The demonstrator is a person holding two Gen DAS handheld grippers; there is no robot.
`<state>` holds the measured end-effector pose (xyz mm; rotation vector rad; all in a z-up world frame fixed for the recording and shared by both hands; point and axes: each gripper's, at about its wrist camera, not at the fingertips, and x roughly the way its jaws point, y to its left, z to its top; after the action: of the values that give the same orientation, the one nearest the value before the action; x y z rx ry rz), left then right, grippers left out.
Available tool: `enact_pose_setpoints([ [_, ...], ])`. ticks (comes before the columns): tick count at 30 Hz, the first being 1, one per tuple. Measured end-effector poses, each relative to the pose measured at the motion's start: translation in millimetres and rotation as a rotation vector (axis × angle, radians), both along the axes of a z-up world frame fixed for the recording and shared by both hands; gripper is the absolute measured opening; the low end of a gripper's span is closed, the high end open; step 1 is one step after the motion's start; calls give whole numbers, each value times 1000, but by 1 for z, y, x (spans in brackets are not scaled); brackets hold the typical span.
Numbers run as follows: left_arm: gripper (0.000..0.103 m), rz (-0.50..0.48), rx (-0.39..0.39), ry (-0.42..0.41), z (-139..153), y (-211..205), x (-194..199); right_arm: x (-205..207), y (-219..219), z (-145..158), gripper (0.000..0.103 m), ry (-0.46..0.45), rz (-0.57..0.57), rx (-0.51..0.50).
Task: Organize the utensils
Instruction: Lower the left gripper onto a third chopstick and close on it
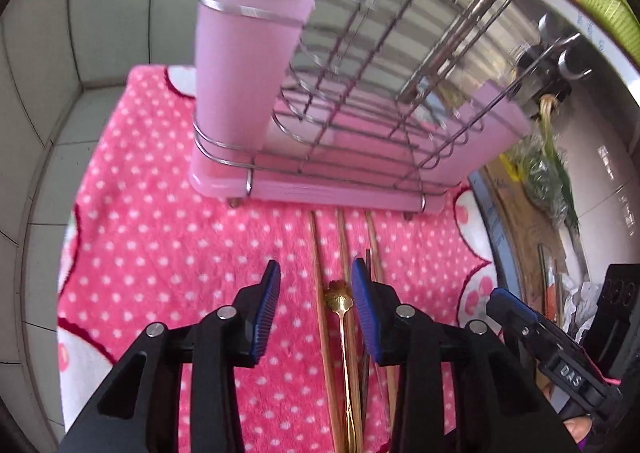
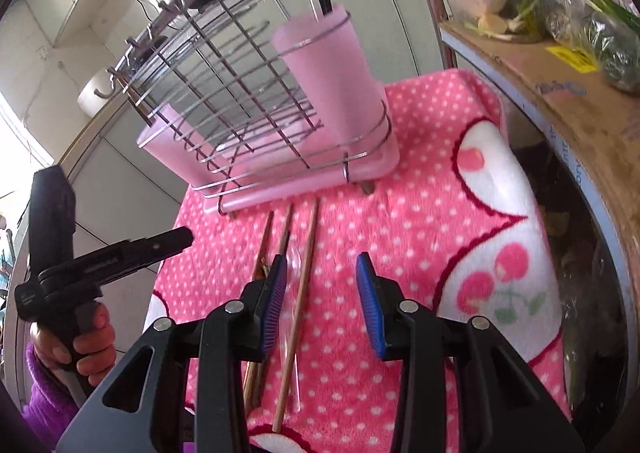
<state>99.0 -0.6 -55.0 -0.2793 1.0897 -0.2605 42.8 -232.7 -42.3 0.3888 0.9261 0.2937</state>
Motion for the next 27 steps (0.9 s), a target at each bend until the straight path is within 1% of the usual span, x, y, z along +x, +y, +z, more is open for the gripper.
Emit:
enact_pose_setpoints([
  [2, 27, -8, 5, 44, -11, -6, 11, 0, -1, -4, 37, 9, 3, 5],
  [7, 25, -27, 32, 143, -38, -24, 36, 0, -1, -14, 37, 36, 16, 18],
  [11, 23, -36, 80, 166, -52, -38, 47, 4, -2, -21, 37, 62, 24, 36],
  [13, 21, -21, 100, 191, -60, -42, 52, 5, -1, -21, 37, 65, 28, 35],
  [16, 21, -17, 124, 179, -62, -47, 55, 9, 3, -22, 37, 70, 44, 33],
  [17, 18, -15, 130, 176, -62, -49, 56, 10, 4, -22, 37, 74, 49, 36],
  [18, 14, -12, 142, 172, -63, -51, 57, 13, 6, -23, 37, 80, 55, 43],
  [19, 6, -11, 163, 166, -63, -54, 58, 15, 8, -24, 37, 85, 61, 48],
  [23, 6, 3, 131, 158, -58, -40, 52, 26, 19, -27, 37, 98, 89, 45],
  [27, 5, 13, 126, 137, -47, -15, 42, 44, 30, -32, 37, 122, 97, 23],
])
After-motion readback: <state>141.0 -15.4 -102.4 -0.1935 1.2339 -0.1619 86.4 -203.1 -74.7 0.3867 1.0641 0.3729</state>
